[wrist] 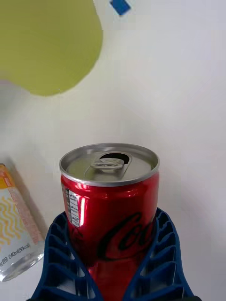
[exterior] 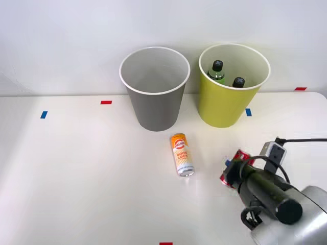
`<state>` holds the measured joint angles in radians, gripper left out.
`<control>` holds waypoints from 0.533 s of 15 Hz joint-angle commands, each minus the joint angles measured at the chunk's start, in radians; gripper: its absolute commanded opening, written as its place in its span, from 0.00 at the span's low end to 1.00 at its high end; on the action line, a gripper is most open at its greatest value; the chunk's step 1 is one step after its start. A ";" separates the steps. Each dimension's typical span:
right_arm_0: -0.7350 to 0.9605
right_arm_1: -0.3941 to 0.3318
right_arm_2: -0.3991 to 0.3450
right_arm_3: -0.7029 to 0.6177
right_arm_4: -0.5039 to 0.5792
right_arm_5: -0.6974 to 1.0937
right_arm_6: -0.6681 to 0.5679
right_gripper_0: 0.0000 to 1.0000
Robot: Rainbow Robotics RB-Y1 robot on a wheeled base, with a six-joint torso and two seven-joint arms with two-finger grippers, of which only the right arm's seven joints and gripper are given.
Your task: Put cans in the gray bin, plastic bottles in the light green bin
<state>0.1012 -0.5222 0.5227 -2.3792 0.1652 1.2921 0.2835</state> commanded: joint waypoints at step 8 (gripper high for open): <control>0.290 -0.107 -0.112 -0.094 0.378 -0.387 0.080 0.00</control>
<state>0.3831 -0.6139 0.4253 -2.4739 0.5193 0.9222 0.3630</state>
